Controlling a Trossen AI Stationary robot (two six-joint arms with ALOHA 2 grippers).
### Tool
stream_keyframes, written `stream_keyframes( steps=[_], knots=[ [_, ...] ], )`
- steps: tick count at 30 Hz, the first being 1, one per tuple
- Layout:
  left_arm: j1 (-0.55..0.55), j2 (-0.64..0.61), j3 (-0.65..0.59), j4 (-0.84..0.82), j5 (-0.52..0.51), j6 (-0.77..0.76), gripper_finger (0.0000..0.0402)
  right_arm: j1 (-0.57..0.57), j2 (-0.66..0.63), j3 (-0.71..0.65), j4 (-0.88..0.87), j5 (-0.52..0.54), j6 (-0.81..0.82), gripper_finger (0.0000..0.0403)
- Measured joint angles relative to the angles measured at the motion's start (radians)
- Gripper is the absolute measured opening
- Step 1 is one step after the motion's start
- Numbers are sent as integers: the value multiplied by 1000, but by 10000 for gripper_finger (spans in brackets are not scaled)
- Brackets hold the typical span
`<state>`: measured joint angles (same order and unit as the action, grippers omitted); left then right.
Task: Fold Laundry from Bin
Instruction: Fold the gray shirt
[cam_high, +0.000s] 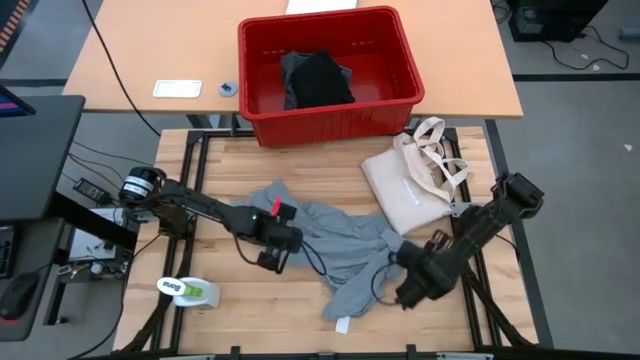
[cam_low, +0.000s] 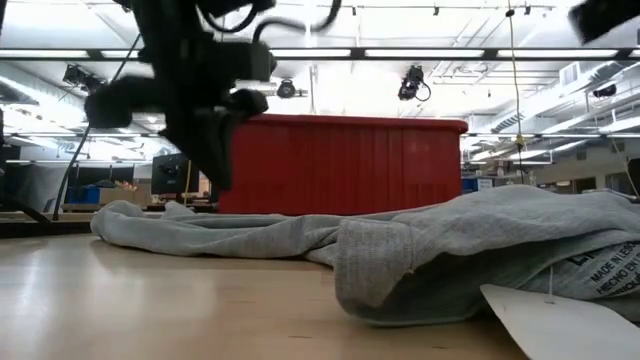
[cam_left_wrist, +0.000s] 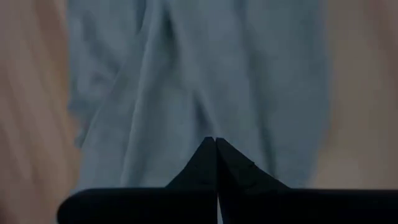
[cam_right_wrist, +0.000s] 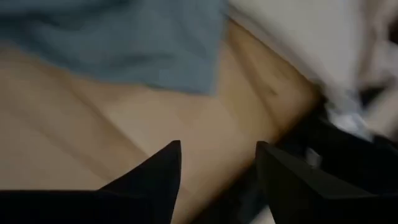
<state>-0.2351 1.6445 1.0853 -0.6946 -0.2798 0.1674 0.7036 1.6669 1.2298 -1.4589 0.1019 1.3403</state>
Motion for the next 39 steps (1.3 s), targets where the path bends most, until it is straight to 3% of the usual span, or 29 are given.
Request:
stream_keyframes(
  steps=[7,11,15,20,28,32,39],
  knots=[
    [92,1,-146,67,-204,-27,0,100,0,0,463,298,-122,211],
    [202,1,-240,183,-215,-26,0,123,16,-1,741,549,-304,211],
    [326,1,-321,302,-224,-23,0,100,78,-18,930,616,-472,211],
    [422,-1,-358,376,-257,-18,0,36,203,-36,1007,579,-511,211],
    [447,-2,-360,414,-258,79,0,-14,359,-33,1060,429,-528,211],
    [446,-2,-360,414,-258,100,0,-9,356,-29,1035,324,-529,208],
    [446,-2,-360,415,-254,166,0,112,248,-36,865,112,-604,191]
  ],
)
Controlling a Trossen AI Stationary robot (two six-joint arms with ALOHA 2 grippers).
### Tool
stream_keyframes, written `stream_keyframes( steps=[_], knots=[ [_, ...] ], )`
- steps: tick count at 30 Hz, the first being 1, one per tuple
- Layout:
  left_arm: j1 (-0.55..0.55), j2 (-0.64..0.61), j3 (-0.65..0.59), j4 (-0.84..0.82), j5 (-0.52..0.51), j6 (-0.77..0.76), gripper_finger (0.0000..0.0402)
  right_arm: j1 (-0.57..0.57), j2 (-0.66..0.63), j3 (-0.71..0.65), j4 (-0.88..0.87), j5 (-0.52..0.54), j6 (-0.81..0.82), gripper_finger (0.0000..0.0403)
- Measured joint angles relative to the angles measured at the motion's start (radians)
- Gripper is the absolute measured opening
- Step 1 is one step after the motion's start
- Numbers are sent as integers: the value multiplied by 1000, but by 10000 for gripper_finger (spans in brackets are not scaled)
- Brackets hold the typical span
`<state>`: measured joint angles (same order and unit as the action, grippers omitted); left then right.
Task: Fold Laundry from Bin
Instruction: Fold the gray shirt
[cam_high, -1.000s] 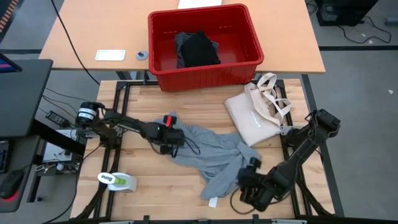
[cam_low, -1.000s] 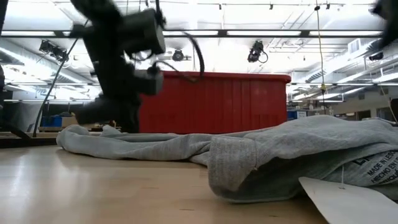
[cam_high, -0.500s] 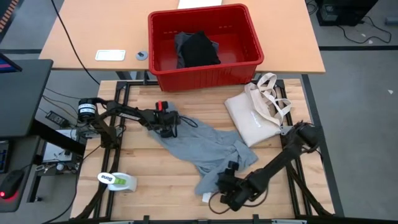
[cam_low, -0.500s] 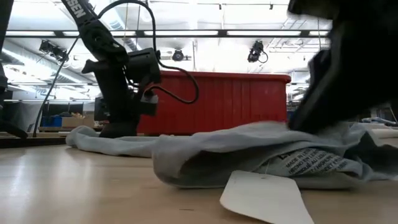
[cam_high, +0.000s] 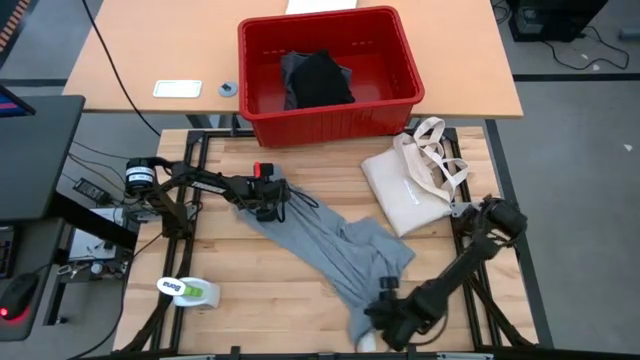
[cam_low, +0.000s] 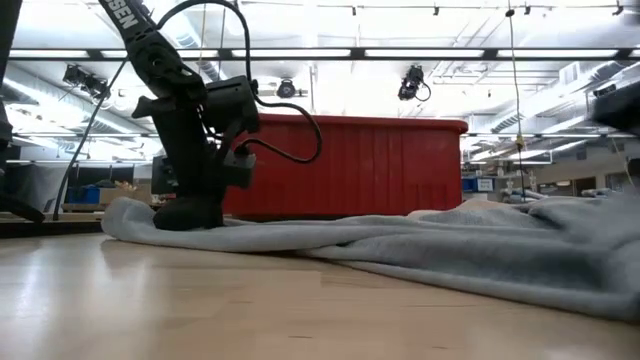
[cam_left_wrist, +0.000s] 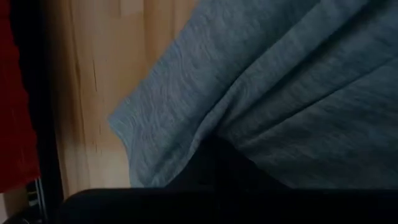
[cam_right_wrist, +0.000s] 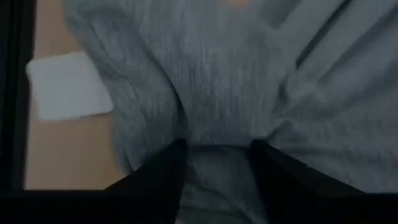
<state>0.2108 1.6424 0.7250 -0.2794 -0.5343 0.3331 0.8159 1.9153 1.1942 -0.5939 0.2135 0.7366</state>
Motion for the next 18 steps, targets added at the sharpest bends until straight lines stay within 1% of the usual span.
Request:
stream_keyframes(
  steps=[2,4,8,12,15,18],
  knots=[
    [-1,0,0,1,0,3,0,31,-41,0,-107,-20,45,183],
    [-5,0,0,3,0,3,0,52,-91,-2,-198,-21,135,175],
    [-26,0,0,3,13,4,0,69,-199,-1,-227,2,262,164],
    [-86,-26,0,-9,28,4,0,92,-245,0,-196,106,275,159],
    [-138,-81,0,-31,28,14,0,101,-249,0,-193,219,258,159],
    [-182,-144,15,-129,-16,5,0,83,-237,0,-190,321,265,159]
  ],
)
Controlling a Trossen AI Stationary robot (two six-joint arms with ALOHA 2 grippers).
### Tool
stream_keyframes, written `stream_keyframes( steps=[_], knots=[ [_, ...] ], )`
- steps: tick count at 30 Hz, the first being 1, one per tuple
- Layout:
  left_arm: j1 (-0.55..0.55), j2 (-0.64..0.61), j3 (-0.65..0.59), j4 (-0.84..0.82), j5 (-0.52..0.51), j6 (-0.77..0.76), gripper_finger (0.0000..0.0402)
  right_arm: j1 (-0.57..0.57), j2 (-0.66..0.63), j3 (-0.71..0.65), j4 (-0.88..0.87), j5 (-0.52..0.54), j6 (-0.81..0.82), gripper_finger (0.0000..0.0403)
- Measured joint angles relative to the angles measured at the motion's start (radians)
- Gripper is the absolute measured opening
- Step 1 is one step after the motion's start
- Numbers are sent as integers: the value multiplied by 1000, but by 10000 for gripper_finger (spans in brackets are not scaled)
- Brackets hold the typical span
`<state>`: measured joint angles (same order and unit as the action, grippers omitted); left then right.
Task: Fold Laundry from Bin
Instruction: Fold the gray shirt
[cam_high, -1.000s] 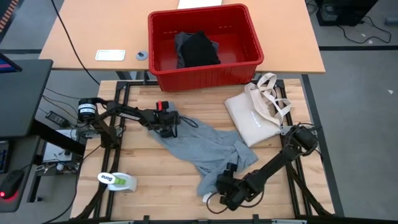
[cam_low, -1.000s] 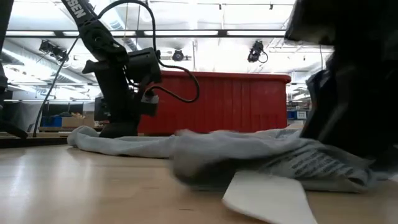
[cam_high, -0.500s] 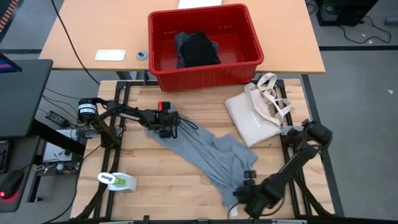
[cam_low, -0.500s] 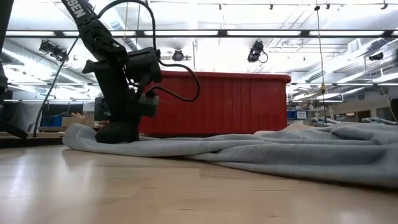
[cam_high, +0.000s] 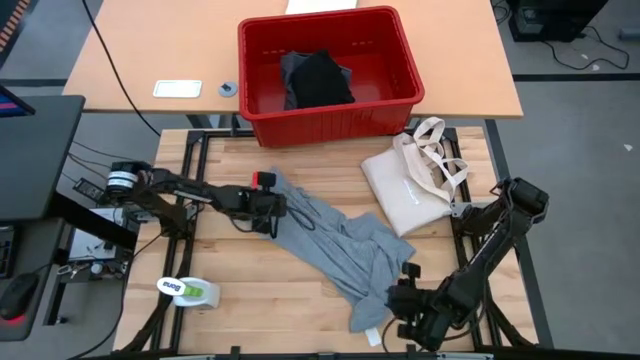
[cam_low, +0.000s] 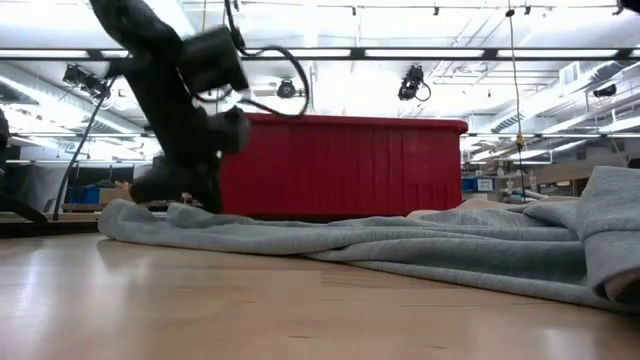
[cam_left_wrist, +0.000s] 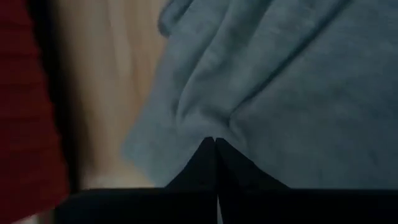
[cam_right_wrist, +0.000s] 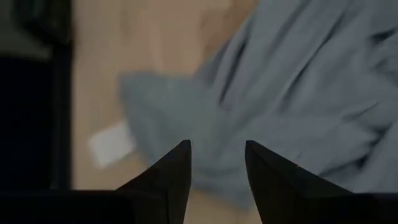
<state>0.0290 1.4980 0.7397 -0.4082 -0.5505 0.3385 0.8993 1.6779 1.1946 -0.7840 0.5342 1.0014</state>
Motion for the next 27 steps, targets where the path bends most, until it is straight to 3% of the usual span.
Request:
stream_keyframes(
  steps=[4,8,11,16,19,22,24,27],
  knots=[
    [-47,-79,14,-25,-17,-14,0,-35,19,0,10,112,26,159],
    [-63,-93,15,132,17,23,0,-72,57,-20,38,201,15,159],
    [-26,-57,18,290,126,46,0,-102,74,-90,117,199,-18,158],
    [59,48,14,493,369,75,0,-138,62,-294,450,208,-149,157],
    [91,111,17,631,451,81,0,-157,47,-382,568,251,-217,157],
    [99,170,52,653,474,96,0,-182,40,-423,602,300,-296,157],
    [97,198,80,652,478,96,0,-197,23,-426,642,284,-375,157],
    [84,220,108,650,478,96,0,-231,-9,-418,658,149,-474,156]
  ],
)
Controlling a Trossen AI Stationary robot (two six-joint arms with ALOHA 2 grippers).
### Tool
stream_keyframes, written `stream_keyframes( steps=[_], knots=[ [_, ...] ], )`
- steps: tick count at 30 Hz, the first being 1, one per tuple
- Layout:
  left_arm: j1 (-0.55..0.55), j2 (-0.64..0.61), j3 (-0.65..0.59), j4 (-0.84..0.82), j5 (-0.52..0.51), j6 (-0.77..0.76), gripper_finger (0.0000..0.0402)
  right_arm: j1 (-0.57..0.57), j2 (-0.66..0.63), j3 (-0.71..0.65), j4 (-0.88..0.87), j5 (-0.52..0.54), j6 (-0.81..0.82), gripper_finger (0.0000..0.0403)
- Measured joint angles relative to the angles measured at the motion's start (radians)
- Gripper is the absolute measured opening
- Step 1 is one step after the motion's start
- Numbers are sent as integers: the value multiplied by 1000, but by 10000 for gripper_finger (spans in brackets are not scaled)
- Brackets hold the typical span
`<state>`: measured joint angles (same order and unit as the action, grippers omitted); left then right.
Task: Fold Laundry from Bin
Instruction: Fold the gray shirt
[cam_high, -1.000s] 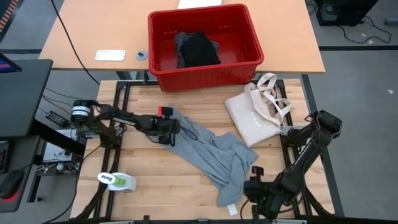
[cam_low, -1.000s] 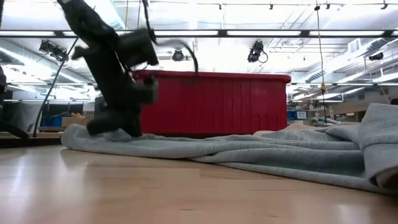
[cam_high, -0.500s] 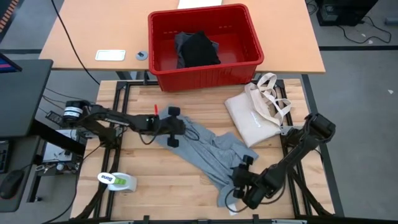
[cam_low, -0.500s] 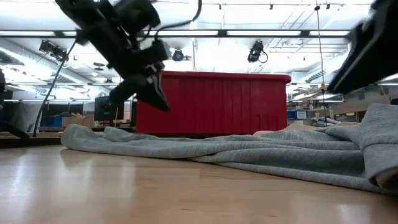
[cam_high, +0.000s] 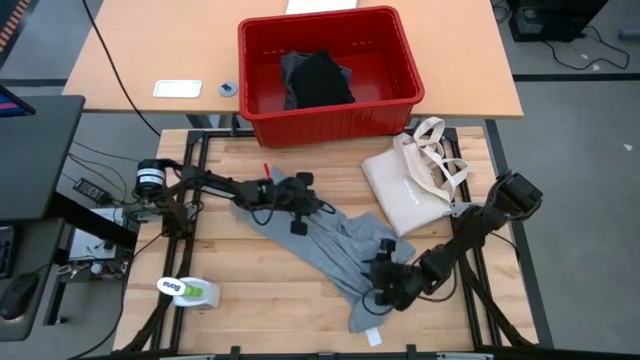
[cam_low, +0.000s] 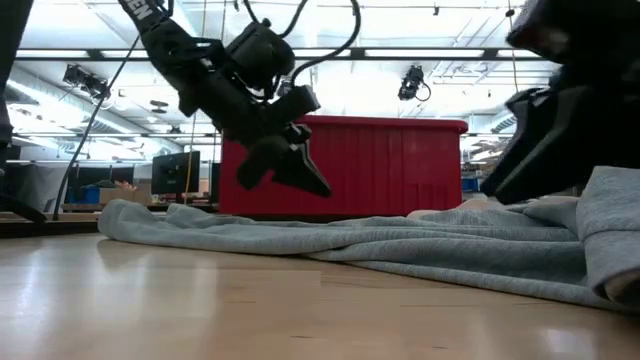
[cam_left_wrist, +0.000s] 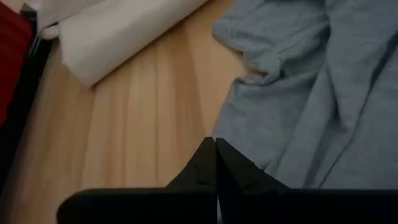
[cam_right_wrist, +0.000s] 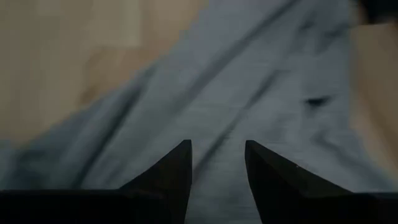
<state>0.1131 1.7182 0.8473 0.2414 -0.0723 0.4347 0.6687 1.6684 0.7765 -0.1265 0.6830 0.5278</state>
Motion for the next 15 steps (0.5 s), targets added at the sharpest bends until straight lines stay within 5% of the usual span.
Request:
stream_keyframes(
  steps=[2,8,15],
  knots=[
    [-11,1,7,-7,4,-1,1,-24,-29,2,-4,-55,-16,154],
    [-41,0,24,-1,7,-23,14,-119,-109,-45,8,18,-59,146],
    [-30,0,24,10,7,-19,17,-388,-159,-179,269,-230,-339,139]
  ],
)
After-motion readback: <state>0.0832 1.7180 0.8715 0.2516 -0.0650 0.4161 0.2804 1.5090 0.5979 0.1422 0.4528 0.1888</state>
